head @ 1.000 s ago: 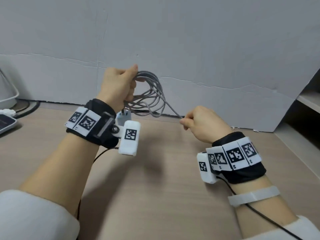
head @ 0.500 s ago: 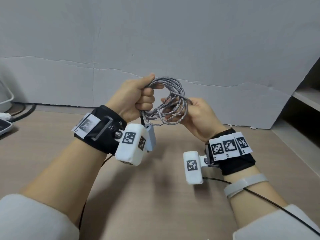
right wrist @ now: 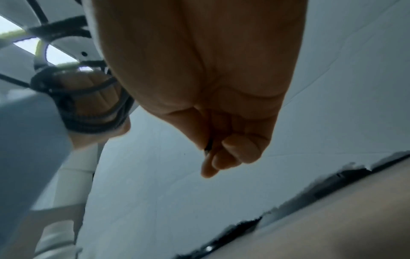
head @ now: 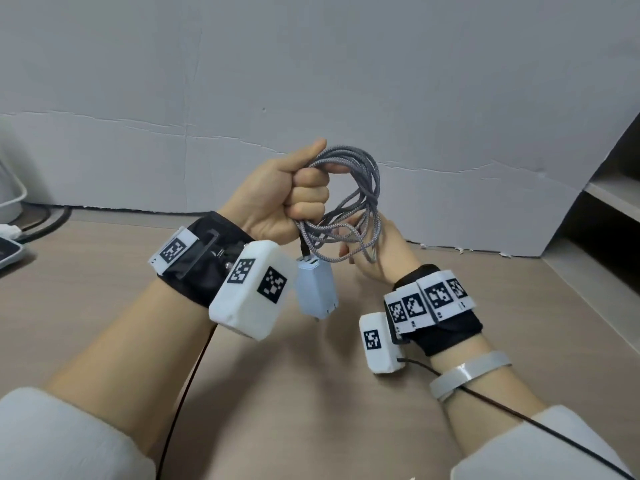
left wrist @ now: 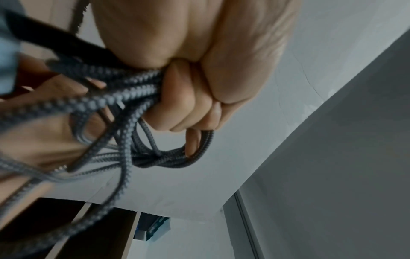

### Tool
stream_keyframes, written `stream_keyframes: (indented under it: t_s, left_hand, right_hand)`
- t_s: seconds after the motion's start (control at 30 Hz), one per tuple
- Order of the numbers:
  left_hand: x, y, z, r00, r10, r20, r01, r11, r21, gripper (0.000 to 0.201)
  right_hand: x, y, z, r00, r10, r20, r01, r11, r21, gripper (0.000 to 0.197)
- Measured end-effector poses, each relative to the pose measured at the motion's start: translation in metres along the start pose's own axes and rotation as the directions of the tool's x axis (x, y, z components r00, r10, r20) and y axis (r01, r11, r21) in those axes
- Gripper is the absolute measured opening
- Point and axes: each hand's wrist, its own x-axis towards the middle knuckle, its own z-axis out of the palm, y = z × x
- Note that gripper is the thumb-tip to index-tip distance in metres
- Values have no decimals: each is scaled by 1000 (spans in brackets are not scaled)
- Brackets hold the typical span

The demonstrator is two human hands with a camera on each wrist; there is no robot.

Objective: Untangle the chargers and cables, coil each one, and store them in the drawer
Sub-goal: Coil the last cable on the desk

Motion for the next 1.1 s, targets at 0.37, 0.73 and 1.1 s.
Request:
stream_keyframes:
  t_s: [0.37,0.73,1.1]
  left_hand:
    - [6,-2,-9,983,92,-159,-80,993,83,40]
    - [8,-5,-12,969,92,-230,-65,990,123,39]
    - [14,-13,-24,946,203,-252,-111,936,335,40]
  right_hand:
    - [-6,-25,-8,989,-134,56,48,665,746,36]
    - [-5,-18,-11,973,-162,163,-6,692,722,35]
    - [-15,-25,-18,856,-158,492,-229,738,635,47]
